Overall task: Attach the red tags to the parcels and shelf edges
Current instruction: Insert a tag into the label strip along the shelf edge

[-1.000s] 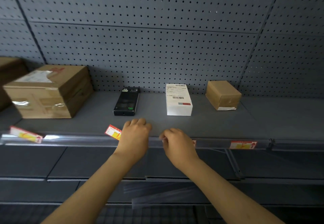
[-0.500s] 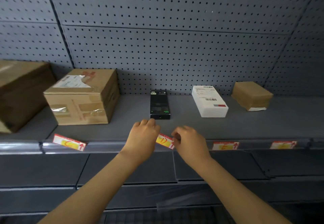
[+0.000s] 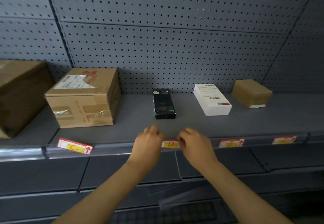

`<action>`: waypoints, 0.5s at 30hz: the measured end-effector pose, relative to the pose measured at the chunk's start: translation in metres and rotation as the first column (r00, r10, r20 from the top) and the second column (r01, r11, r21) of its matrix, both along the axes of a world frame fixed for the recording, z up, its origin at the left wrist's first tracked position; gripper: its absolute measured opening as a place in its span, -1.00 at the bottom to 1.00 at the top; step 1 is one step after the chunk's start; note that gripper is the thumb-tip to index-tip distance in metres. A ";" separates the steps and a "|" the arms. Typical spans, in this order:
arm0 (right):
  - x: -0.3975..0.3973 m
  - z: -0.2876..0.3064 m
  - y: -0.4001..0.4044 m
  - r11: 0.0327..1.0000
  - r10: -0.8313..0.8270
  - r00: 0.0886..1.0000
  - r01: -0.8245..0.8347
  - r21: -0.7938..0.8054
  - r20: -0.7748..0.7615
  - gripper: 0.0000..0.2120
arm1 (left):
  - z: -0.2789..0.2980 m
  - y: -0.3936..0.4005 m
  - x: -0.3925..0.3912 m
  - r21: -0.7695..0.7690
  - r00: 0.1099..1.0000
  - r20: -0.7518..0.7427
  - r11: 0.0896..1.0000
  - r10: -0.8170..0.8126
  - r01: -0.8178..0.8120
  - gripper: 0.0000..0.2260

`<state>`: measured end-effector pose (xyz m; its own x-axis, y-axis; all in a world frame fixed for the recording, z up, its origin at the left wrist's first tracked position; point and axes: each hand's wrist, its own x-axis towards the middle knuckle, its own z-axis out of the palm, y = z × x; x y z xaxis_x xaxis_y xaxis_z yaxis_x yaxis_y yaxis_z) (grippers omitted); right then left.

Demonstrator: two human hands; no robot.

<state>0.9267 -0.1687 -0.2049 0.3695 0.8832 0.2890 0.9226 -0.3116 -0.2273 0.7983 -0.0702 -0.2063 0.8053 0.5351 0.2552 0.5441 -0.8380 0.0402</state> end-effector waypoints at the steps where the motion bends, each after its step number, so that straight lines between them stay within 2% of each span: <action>1: 0.000 0.000 0.000 1.000 0.012 1.000 -0.011 -0.007 0.008 -0.88 | -0.001 0.000 0.000 -0.007 1.000 0.007 1.000 0.008 -0.008 -0.83; 5: 0.001 0.000 0.002 0.998 0.045 0.998 -0.043 -0.042 0.047 -0.89 | -0.006 0.000 0.002 -0.036 0.999 0.046 0.999 0.011 -0.009 -0.79; 6: 0.002 0.000 0.002 0.998 0.046 0.998 -0.044 -0.049 0.052 -0.89 | -0.005 -0.001 0.003 -0.044 1.000 0.018 0.999 0.000 0.001 -0.76; 7: 0.003 -0.001 0.003 0.998 0.046 0.997 -0.042 -0.055 0.058 -0.89 | -0.005 -0.002 0.003 -0.032 1.000 -0.027 0.999 0.002 -0.003 -0.70; 9: 0.003 -0.003 0.004 0.997 0.051 0.996 -0.046 -0.067 0.069 -0.89 | -0.007 -0.002 0.004 0.028 1.000 -0.009 1.000 0.013 -0.013 -0.61; 15: 0.001 -0.007 0.006 0.994 0.074 0.992 -0.065 -0.088 0.102 -0.84 | -0.013 -0.007 -0.001 0.022 1.000 0.029 1.000 0.001 -0.001 -0.61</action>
<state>0.9273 -0.1630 -0.2121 0.2781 0.9284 0.2464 0.9600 -0.2599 -0.1042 0.7977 -0.0767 -0.2194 0.7969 0.5299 0.2900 0.5439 -0.8383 0.0370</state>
